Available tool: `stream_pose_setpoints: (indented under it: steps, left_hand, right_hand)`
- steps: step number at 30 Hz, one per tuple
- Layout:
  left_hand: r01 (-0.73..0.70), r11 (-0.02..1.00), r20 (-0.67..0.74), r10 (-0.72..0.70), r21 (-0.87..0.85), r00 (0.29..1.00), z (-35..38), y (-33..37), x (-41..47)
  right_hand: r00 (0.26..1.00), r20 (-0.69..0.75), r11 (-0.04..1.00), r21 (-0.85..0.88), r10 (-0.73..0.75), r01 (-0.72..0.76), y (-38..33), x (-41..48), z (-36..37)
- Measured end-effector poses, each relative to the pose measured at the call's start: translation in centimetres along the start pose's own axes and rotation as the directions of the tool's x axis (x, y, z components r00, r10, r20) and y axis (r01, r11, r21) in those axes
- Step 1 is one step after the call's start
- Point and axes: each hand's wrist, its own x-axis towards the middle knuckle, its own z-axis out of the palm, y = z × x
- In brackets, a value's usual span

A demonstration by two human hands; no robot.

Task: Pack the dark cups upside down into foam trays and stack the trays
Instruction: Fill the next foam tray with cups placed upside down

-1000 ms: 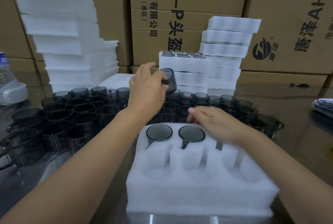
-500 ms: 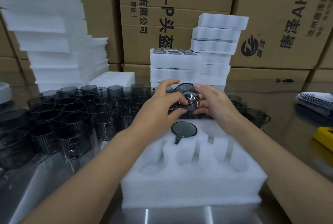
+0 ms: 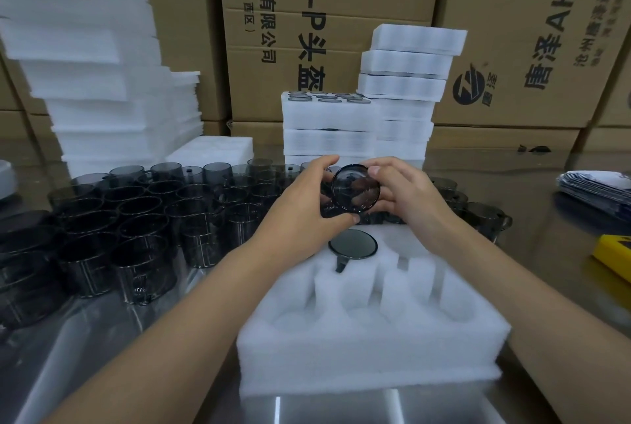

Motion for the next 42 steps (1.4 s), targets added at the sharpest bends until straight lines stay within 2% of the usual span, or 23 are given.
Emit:
stream_pose_setpoints:
  steps: [11,18,24,29,32,36,42]
  left_hand:
    - [0.001,0.999,0.007,-0.001,0.049,1.000,-0.1,0.1,0.1]
    - [-0.018,0.999,0.018,0.017,0.048,1.000,-0.2,0.1,0.0]
    - [-0.009,0.999,-0.012,0.009,-0.043,1.000,-0.3,0.4,0.0]
    - [0.017,0.997,-0.015,-0.018,-0.073,1.000,-0.5,0.4,0.2]
    - [0.011,0.996,0.000,-0.011,-0.086,1.000,-0.5,0.5,0.3]
    - [0.058,0.978,0.009,-0.057,-0.201,0.998,-0.5,0.4,0.2]
    - [0.052,0.985,0.028,-0.048,-0.166,0.998,-0.5,0.4,0.2]
  right_hand:
    - [0.997,0.069,0.998,-0.048,-0.031,0.034,0.1,-0.4,0.1]
    - [0.995,0.102,0.999,0.026,-0.021,0.018,0.7,0.2,-0.1]
    - [0.996,0.090,0.994,0.108,0.007,-0.016,0.7,0.3,-0.2]
    - [0.989,0.145,0.998,0.058,0.028,-0.037,0.8,-0.2,-0.7]
    - [0.988,0.156,0.998,0.070,-0.013,0.002,0.6,-0.6,-1.1]
    - [0.994,0.081,0.987,0.151,-0.076,0.063,0.3,-1.0,-1.5]
    - [0.989,0.065,0.985,0.123,-0.131,0.123,0.5,-1.3,-2.1]
